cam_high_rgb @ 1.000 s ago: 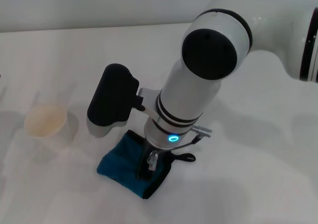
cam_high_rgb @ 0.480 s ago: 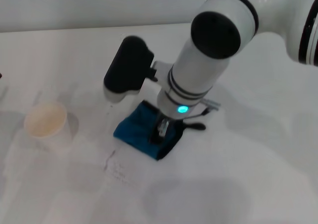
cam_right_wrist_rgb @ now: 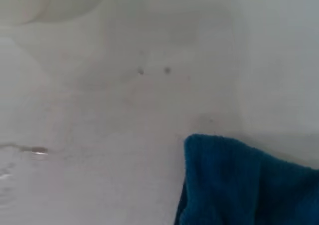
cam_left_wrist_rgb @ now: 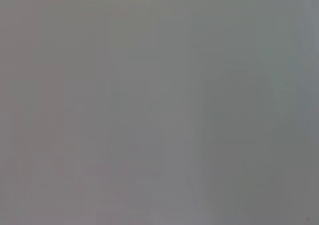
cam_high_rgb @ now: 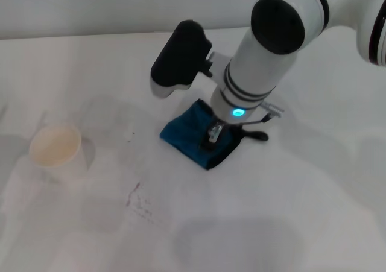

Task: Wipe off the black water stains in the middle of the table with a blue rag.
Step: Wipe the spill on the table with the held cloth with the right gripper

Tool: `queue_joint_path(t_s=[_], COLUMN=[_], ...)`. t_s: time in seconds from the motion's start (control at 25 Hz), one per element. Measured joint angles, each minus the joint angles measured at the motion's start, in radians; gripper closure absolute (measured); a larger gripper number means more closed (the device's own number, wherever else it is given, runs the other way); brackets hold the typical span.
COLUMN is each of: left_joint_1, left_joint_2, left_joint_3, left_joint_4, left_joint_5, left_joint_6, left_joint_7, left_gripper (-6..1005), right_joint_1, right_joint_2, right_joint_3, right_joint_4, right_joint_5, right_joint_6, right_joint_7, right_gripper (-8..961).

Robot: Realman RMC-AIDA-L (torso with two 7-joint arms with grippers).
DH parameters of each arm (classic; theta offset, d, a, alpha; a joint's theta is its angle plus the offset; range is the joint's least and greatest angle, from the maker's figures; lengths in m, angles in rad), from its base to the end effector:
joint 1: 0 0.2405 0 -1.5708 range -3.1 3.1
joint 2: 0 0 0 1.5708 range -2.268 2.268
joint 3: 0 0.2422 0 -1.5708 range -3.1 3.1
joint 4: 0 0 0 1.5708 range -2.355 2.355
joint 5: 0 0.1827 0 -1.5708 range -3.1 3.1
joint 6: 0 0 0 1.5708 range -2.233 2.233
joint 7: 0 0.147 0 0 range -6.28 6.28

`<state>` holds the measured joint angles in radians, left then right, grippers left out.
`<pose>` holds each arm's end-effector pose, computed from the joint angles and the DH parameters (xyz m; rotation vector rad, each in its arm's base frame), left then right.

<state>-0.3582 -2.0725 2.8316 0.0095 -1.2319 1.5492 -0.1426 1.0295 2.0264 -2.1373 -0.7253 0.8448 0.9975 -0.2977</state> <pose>-0.2968 0.2685 0.0297 -1.6432 -0.2458 -0.7760 0.1577 0.3507 -0.1007 -2.5954 0.6368 -0.7611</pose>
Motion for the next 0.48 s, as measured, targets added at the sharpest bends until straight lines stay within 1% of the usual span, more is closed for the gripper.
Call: queue_joint_path(t_s=[0.24, 0.48], left_joint_1=[-0.003, 0.006], left_joint_2=[-0.001, -0.004], left_joint_3=[-0.003, -0.001], left_joint_4=[-0.01, -0.006], left_joint_5=[-0.003, -0.002], left_joint_6=[-0.025, -0.023], left_joint_7=[0.0, 0.0], left_gripper=[119, 117], right_joint_1=[0.013, -0.01], right_joint_2=[-0.001, 0.0], right_joint_3=[-0.131, -0.204], right_joint_4=[-0.055, -0.161], right_joint_5=[0.149, 0.189], right_joint_6=[-0.035, -0.039], right_joint_7=[-0.01, 0.017], right_gripper=[916, 919])
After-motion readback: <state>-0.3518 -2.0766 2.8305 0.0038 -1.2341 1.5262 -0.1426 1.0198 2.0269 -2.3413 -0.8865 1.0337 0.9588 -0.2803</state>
